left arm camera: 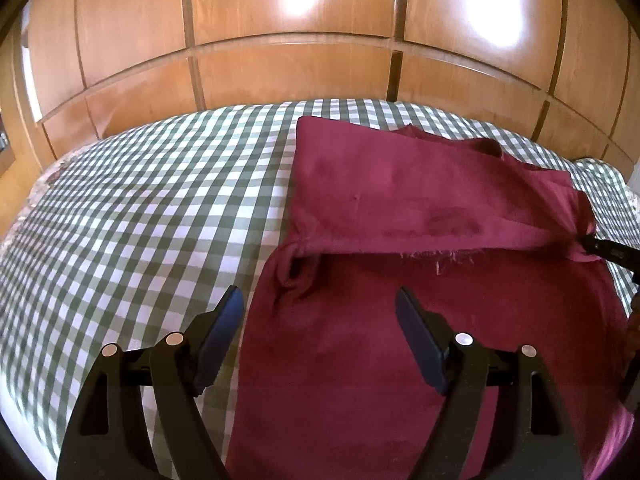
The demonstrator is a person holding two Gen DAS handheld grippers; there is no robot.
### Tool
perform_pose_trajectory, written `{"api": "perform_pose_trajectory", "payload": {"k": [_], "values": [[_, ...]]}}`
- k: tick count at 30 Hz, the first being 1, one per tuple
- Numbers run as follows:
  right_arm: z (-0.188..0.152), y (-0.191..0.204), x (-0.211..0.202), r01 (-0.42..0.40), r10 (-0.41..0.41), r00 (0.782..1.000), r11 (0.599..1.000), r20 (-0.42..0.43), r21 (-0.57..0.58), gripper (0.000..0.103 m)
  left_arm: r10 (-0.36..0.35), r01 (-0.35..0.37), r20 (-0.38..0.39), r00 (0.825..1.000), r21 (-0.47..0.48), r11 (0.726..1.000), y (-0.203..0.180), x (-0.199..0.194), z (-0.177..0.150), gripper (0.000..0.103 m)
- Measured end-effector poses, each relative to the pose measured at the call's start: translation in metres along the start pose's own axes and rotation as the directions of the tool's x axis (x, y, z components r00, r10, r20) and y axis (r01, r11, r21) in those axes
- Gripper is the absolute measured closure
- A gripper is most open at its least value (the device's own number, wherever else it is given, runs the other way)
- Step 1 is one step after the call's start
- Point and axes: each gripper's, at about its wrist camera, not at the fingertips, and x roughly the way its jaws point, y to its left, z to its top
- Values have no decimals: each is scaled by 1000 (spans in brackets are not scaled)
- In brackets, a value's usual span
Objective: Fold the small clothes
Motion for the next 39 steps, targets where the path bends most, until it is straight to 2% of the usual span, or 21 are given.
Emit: {"api": "perform_pose_trajectory", "payload": {"k": [2,3,5,7,9,12,16,20,26,30,31,32,35,36,37,38,39], "values": [[-1,-1,-2,-7,7,1000,1000,1,7,95,4,-4,0,1000,-1,1000,4,-6,-5,26],[-1,-3,-4,-16,16,1000,1000,0,20,91,4,-4,-2,1000,-4,1000,5,-7,-6,26],[-2,-7,-8,-27,26,1000,999,1,37,78,3,-3,-8,1000,-13,1000,9,-12,-12,26],[-7,-9,-17,-53,52,999,998,4,46,52,4,-4,-15,1000,-20,1000,13,-16,-19,26],[-13,-6,-28,-35,35,999,999,11,27,39,4,-5,-23,1000,-23,1000,15,-18,-24,26],[-24,-8,-38,-41,41,999,999,4,24,31,8,-9,-30,1000,-23,1000,19,-23,-33,26],[-46,-21,-51,-38,39,999,999,-28,32,27,11,-12,-38,999,-19,1000,24,-30,-43,26],[-71,-38,-64,-41,42,996,999,-75,24,26,-10,7,-70,998,-34,999,33,-33,-54,26],[-123,-56,-101,-124,126,982,992,-141,21,26,-59,55,-127,990,-33,998,50,-45,-78,26],[-153,-63,-126,-174,178,965,984,-190,40,26,-132,123,-165,977,-64,990,65,-63,-95,30],[-161,-64,-130,-184,189,960,982,-207,46,27,-162,151,-184,970,-68,986,68,-66,-100,34],[-167,-65,-134,-193,200,954,980,-223,51,29,-186,176,-200,962,-63,982,69,-70,-105,36],[-187,-67,-139,-213,223,932,975,-286,63,45,-273,265,-239,932,-65,962,71,-82,-118,47],[-194,-67,-138,-220,230,923,973,-309,66,52,-305,297,-263,915,-72,952,71,-84,-125,54],[-198,-66,-137,-226,235,915,972,-328,67,59,-319,311,-278,906,-71,948,70,-85,-130,62],[-203,-64,-136,-235,243,906,970,-347,66,62,-326,321,-290,900,-66,945,68,-86,-134,66],[-205,-63,-135,-242,248,901,968,-355,64,68,-331,328,-295,896,-62,943,67,-88,-137,75]]}}
